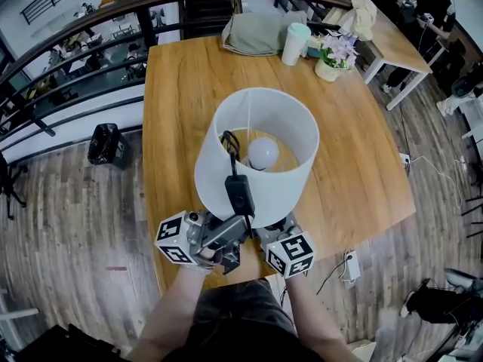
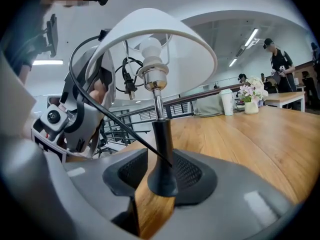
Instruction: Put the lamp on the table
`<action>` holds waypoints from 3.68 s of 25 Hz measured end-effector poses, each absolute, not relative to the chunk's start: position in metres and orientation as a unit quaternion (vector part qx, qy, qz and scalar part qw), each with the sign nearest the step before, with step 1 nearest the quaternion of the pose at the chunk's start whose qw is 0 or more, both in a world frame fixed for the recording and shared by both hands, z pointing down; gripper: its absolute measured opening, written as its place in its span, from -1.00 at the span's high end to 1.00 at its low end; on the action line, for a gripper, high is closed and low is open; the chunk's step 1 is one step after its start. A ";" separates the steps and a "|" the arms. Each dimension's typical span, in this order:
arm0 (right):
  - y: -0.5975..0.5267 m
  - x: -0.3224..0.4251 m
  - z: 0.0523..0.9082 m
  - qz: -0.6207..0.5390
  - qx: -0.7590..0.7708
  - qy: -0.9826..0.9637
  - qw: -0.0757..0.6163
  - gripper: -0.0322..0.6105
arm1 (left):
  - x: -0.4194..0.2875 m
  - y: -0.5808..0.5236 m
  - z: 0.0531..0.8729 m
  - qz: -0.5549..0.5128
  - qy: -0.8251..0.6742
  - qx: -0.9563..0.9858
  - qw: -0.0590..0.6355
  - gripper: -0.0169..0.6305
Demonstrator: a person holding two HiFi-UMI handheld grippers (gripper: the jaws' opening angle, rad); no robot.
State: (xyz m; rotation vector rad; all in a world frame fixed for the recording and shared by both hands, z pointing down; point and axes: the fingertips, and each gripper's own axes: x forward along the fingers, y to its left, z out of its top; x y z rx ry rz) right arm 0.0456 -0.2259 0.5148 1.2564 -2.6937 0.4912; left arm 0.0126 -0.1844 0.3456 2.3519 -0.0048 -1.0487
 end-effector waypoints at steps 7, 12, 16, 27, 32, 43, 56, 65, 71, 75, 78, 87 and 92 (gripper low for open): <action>-0.216 0.047 0.512 0.160 0.418 -0.892 0.066 0.49 | 0.012 -0.180 0.349 -0.389 -0.001 0.876 0.284 0.90; -0.209 0.046 0.513 0.156 0.417 -0.892 0.079 0.54 | 0.009 -0.174 0.352 -0.388 -0.001 0.876 0.288 0.87; -0.208 0.046 0.516 0.155 0.426 -0.888 0.083 0.55 | 0.007 -0.171 0.355 -0.385 -0.001 0.876 0.291 0.84; -0.201 0.051 0.517 0.156 0.450 -0.875 0.085 0.54 | 0.005 -0.164 0.358 -0.381 -0.006 0.875 0.298 0.79; -0.195 0.056 0.522 0.160 0.451 -0.874 0.088 0.53 | 0.005 -0.163 0.360 -0.377 -0.018 0.876 0.300 0.74; -0.184 0.048 0.521 0.166 0.443 -0.878 0.081 0.53 | -0.003 -0.162 0.368 -0.383 -0.043 0.867 0.315 0.64; -0.177 0.037 0.513 0.165 0.434 -0.883 0.066 0.54 | -0.002 -0.160 0.384 -0.357 -0.063 0.869 0.336 0.56; -0.173 0.037 0.518 0.171 0.434 -0.882 0.068 0.54 | -0.001 -0.157 0.401 -0.341 -0.068 0.869 0.351 0.47; -0.171 0.037 0.520 0.170 0.437 -0.881 0.069 0.59 | -0.003 -0.157 0.408 -0.343 -0.069 0.864 0.361 0.45; -0.170 0.038 0.518 0.169 0.439 -0.880 0.068 0.65 | -0.006 -0.157 0.413 -0.349 -0.071 0.859 0.369 0.45; -0.168 0.040 0.517 0.168 0.442 -0.878 0.068 0.71 | -0.009 -0.157 0.417 -0.356 -0.075 0.850 0.380 0.45; -0.162 0.040 0.517 0.167 0.445 -0.878 0.065 0.84 | -0.011 -0.156 0.443 -0.325 -0.123 0.850 0.396 0.61; -0.158 0.039 0.515 0.164 0.447 -0.877 0.063 0.87 | -0.008 -0.156 0.463 -0.259 -0.195 0.865 0.382 0.96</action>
